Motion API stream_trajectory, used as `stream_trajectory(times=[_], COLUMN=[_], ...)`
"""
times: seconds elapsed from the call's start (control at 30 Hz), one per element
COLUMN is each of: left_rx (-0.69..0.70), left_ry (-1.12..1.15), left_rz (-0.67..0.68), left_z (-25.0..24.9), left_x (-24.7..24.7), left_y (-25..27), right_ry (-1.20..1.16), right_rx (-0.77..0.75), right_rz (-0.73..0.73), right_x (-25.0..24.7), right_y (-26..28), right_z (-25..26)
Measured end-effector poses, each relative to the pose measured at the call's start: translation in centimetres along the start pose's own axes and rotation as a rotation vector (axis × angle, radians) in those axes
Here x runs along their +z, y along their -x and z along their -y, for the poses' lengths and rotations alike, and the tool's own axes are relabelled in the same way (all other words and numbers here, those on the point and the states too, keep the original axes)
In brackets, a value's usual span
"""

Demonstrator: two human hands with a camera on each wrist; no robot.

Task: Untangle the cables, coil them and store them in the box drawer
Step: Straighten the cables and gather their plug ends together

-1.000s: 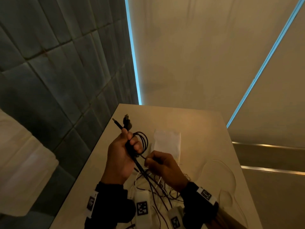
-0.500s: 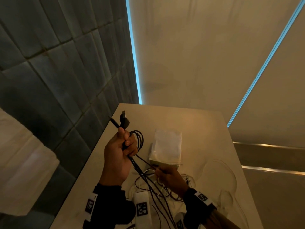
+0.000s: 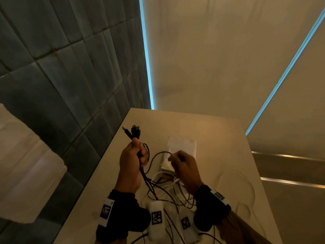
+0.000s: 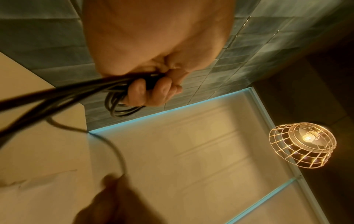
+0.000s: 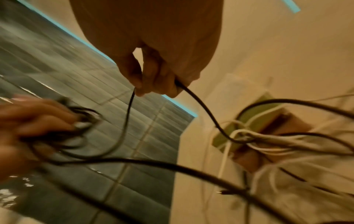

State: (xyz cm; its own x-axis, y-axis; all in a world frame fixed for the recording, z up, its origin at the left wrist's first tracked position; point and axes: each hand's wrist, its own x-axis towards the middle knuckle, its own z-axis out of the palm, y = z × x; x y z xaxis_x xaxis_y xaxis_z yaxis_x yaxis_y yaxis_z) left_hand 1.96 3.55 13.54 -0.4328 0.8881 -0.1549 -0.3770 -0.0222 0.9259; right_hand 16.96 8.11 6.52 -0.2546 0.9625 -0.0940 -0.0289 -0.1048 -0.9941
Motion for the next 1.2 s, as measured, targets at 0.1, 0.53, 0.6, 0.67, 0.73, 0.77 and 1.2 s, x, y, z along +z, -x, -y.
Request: stream_trajectory(times=[0.1,0.53,0.6,0.67,0.73,0.77,1.2], left_rx=[-0.035,-0.106,-0.083,-0.060,-0.041,-0.032,0.001], left_ry=[-0.061,0.390,0.409,0.410,0.402,0.403,0.237], left_rz=[-0.016,0.189,0.200,0.201,0.195,0.196,0.133], left_z=[0.4,-1.6,-1.6,-1.6,-1.5,-1.5,-1.8], left_x=[0.9,1.6,1.2,0.9,0.6,0.6,-0.2], left_y=[0.1,0.3,0.1,0.1,0.1,0.1,0.0], right_ry=[0.003,0.053,0.067,0.119,0.167,0.177,0.256], right_rx=[-0.187,-0.157,-0.083,-0.048,-0.038,-0.041,0.165], right_rz=[0.073,0.325,0.289,0.253,0.229,0.218,0.036], right_x=[1.2,0.5,-0.5,-1.4,-2.0,-2.2,-3.8], right_y=[0.8,1.0,0.9,1.0,1.1,1.1,1.6], right_z=[3.6,1.1,-1.0,-2.7,-3.5,-3.7,-9.8])
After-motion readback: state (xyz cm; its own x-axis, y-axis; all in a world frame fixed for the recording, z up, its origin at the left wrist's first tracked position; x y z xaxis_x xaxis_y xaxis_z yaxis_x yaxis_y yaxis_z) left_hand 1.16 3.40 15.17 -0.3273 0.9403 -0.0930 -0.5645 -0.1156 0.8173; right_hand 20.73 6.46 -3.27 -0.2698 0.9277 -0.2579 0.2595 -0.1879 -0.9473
